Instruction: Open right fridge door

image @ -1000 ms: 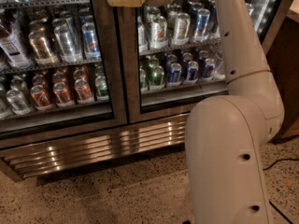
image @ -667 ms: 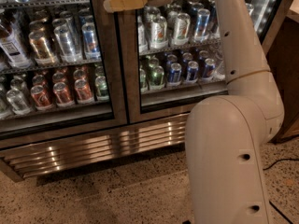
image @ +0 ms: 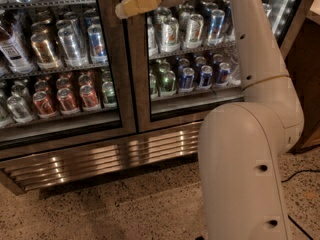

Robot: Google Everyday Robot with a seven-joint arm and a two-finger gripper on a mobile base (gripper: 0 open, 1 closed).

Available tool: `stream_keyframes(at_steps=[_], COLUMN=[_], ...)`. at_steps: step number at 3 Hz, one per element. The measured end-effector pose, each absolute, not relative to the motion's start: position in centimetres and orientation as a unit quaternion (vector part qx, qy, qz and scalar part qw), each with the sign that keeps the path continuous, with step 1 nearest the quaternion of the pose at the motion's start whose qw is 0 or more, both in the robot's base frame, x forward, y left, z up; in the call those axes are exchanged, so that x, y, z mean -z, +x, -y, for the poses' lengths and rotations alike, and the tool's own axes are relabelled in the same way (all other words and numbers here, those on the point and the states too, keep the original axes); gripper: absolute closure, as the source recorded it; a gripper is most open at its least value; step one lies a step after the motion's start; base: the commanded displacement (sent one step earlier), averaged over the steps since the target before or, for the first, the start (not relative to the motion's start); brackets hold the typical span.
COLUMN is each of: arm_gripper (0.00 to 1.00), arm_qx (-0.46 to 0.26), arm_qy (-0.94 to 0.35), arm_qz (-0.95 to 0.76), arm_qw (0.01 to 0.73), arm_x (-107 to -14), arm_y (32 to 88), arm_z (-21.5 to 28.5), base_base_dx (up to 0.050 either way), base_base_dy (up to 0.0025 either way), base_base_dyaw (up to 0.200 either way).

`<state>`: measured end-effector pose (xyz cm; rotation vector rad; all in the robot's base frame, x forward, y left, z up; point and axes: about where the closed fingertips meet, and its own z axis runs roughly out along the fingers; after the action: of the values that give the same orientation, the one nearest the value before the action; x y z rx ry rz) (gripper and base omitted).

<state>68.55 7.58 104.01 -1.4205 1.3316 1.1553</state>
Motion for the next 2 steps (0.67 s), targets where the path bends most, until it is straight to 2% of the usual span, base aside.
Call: stream_keyframes(at_steps=[2], arm_gripper=[0.66], arm_qx=[-0.462], arm_qy=[-0.568], arm_qz=[-0.532], arm_qw=[0.425], arm_x=[-104.01], arm_y=[68.55], arm_z=[-7.59], base_base_dx=[0.000], base_base_dy=[0.00000], base_base_dyaw=[0.000])
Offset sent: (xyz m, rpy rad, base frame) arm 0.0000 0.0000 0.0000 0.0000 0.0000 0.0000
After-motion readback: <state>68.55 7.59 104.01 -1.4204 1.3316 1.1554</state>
